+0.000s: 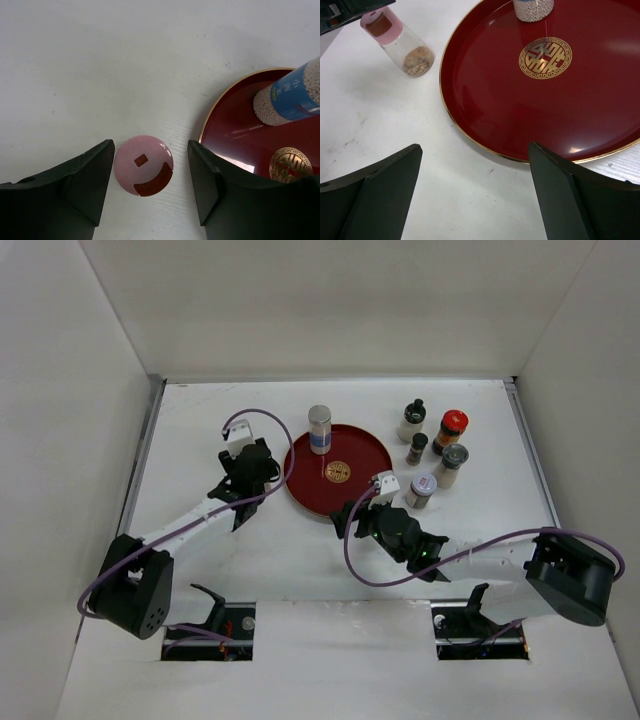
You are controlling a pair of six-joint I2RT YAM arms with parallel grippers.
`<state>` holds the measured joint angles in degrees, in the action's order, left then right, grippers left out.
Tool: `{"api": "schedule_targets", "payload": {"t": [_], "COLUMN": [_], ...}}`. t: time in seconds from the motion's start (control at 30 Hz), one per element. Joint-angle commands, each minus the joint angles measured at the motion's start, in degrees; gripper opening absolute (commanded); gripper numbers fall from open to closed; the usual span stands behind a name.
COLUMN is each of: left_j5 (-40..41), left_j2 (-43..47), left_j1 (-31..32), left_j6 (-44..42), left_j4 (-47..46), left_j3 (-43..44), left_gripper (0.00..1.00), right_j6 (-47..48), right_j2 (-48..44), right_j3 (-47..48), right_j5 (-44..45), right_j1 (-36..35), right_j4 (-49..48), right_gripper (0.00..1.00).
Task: Organize the condiment bottles
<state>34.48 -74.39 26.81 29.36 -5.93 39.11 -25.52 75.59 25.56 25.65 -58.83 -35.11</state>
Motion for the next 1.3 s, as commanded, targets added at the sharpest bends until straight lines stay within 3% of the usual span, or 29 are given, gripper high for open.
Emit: {"api": "schedule_targets", "payload": {"t": [0.0,0.17,0.23,0.33,0.5,0.77,0.97,1.27], "left_j5": [-0.1,-0.3,-0.5,-1.4,-1.0,-0.7,-1.1,-3.9], "left_j2": [-0.8,-1.2,-1.2,-2.0,-3.3,-0.6,-0.6,-14.9], "left_j1": [0.4,-0.1,-0.1,0.0,0.4,0.1,3.1,7.2], "left_j6": [0.2,0.1,0.0,-0.3,0.0,-0.3,-1.8,-3.6], "left_j4": [-0.6,-0.3,-0.3,0.7,0.8,0.3,-0.8,-4.0], "left_j3": [0.0,0.8,1.1,1.8,1.5,2.5,11.0,23.5], "left_gripper": [0.55,0.37,0.36,0.47,0.51,0.32,0.3,0.3], "right_j6": [-0.7,-0.8,-0.8,-0.8,-0.9,-1.0,-1.0,-0.9], "right_j2": [0.3,0.1,-0.1,-0.1,-0.5,-0.8,-1.5,-3.9], "right_j3": [2.0,1.9,1.6,1.7,1.3,1.4,0.9,-0.2], "right_j5": [-0.6,-0.6,-0.5,-0.6,-0.6,-0.6,-0.2,1.0], "right_j1": [0.3,0.3,0.3,0.3,0.4,0.3,0.8,1.1], "right_j4": [-2.3,-2.3,-2.8,-2.4,-2.6,-2.3,-2.6,-3.2], "right_gripper": [0.94,0.94,0.94,0.94,0.94,0.94,0.94,0.94]}}
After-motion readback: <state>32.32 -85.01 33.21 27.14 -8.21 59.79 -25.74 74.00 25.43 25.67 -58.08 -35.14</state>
